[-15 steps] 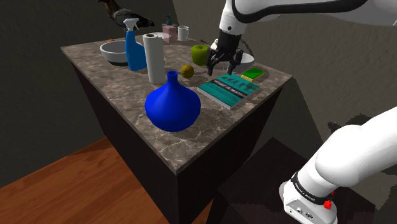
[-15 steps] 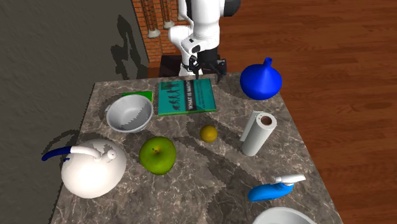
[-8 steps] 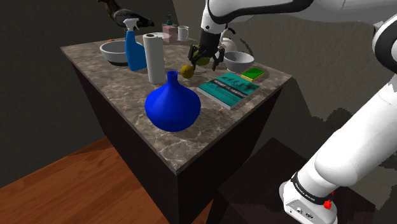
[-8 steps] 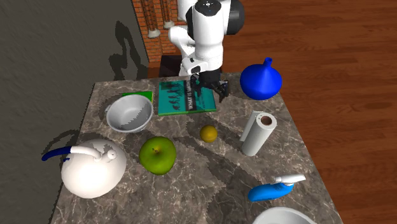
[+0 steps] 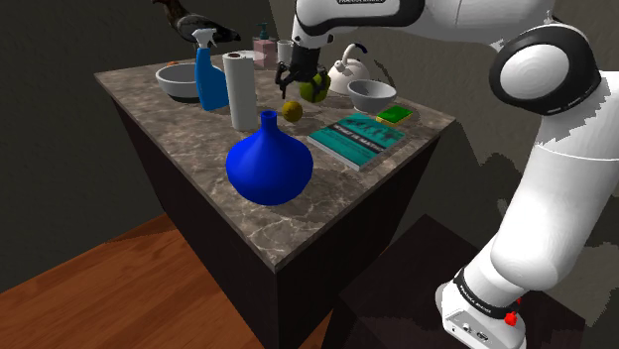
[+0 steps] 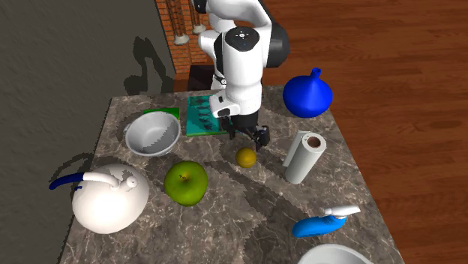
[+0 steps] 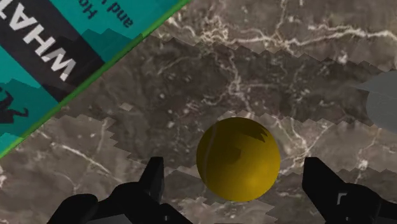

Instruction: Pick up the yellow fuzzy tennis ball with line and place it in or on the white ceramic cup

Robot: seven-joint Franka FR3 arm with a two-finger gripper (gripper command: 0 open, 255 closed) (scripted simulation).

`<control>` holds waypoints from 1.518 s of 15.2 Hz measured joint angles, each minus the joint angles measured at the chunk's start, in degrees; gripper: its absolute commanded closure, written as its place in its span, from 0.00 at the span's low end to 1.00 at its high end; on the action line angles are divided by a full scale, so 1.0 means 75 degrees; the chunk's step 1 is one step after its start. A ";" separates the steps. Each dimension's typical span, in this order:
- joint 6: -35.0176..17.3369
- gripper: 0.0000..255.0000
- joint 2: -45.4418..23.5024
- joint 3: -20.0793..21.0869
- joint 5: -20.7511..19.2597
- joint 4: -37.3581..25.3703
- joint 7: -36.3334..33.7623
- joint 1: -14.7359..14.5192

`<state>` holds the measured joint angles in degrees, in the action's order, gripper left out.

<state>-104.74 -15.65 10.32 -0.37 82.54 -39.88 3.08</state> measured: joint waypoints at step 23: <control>-0.0651 1.00 -0.0533 -0.0033 -0.0103 0.0088 -0.0219 -0.0073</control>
<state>-109.62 -19.65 10.07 -1.14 83.20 -41.52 2.53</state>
